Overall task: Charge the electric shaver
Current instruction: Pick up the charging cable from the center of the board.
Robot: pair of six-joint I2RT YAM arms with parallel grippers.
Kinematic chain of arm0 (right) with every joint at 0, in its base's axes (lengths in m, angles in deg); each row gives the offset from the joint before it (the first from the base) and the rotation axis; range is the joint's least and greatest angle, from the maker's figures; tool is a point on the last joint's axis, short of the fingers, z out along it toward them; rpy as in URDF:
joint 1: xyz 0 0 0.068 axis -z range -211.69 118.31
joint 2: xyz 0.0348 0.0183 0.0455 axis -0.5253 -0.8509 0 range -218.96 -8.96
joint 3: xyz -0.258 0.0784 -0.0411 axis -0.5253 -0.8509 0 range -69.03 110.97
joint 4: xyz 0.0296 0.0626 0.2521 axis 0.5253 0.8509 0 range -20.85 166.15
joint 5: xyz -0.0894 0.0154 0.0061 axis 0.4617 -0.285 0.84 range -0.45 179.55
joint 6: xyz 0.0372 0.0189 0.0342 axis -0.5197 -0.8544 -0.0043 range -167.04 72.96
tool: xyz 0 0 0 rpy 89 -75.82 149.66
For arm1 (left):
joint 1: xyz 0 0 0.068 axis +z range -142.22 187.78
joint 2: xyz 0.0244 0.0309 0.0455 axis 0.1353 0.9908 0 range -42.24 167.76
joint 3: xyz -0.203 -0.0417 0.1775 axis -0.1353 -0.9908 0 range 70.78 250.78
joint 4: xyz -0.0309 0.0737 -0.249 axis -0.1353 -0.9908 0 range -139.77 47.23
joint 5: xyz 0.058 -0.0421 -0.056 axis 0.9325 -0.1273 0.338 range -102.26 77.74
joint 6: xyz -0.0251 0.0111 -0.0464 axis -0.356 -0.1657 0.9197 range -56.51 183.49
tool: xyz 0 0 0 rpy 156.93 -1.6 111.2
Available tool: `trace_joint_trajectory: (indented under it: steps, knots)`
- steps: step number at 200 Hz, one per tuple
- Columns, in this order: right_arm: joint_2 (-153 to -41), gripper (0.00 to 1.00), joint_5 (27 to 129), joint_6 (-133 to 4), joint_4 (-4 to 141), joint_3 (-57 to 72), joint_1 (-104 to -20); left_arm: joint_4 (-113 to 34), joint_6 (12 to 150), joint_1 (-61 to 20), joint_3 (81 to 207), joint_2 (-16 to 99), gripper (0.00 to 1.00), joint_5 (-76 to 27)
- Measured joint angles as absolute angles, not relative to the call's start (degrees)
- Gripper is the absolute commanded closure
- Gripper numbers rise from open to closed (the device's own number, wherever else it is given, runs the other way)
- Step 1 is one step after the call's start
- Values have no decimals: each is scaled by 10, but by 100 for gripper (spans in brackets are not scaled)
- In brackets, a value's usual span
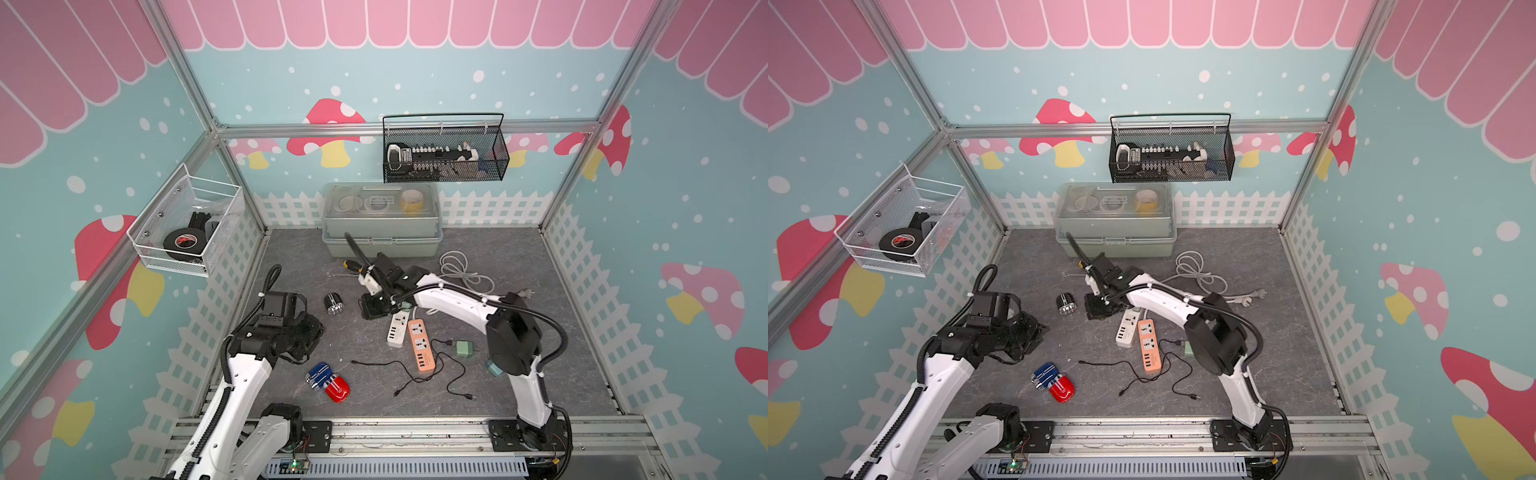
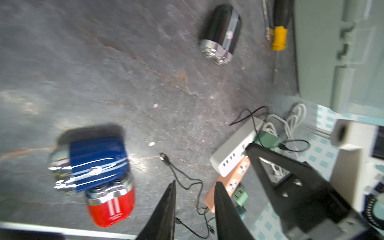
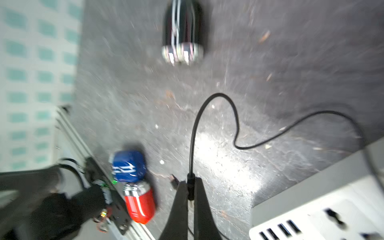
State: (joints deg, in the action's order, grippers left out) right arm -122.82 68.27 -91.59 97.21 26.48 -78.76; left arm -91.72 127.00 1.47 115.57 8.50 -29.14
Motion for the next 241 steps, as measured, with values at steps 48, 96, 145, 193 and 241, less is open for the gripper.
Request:
trace_joint_trajectory:
  steps: [48,96,145,193,241]
  knots:
    - [-1108,100,635,-1166,646,103,-712,-671,1382,-64,1147,125,69,-337]
    - [-1106,100,646,-1351,478,11,-699,-440,1467,-80,1143,216,70,-365]
    - [-1105,100,666,-1451,392,-20,-696,-364,1491,-92,1156,272,74,-393]
    - [-1104,100,668,-1495,356,-29,-696,-334,1503,-94,1168,297,75,-396]
    - [-1104,100,667,-1515,345,-37,-696,-308,1511,-94,1180,326,82,-402]
